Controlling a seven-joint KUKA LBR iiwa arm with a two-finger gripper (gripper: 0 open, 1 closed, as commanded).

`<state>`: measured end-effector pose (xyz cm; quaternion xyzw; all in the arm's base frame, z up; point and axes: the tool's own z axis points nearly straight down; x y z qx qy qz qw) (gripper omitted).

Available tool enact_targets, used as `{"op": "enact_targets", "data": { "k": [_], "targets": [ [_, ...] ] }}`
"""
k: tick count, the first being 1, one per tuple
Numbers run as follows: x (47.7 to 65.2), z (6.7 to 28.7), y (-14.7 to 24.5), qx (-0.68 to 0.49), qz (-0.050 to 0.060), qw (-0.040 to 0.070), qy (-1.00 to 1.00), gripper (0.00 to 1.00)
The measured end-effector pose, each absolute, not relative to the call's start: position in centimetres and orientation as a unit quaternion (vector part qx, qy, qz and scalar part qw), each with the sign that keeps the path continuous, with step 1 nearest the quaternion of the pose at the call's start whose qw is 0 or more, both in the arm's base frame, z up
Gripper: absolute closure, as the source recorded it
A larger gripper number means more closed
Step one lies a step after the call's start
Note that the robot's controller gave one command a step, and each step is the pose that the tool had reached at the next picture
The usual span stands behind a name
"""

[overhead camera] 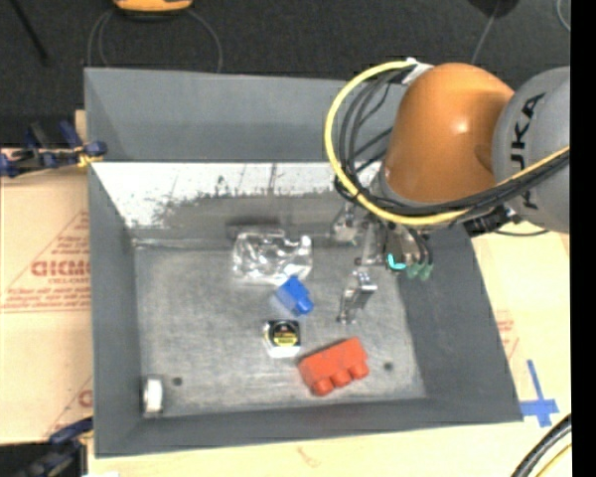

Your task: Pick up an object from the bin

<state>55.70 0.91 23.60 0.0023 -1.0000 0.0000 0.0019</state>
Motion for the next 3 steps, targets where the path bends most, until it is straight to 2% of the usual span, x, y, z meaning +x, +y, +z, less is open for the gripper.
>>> {"op": "enact_targets", "data": {
  "k": [1, 2, 3],
  "targets": [
    [59.3, 7.4, -0.9, 0.095, 0.001, -0.005, -0.995, 0.0],
    [58.2, 7.5, 3.7, 0.162, 0.003, -0.008, -0.987, 0.0],
    [62.4, 7.1, 1.2, 0.293, -0.007, 0.014, -0.956, 0.0]
  ]
}}
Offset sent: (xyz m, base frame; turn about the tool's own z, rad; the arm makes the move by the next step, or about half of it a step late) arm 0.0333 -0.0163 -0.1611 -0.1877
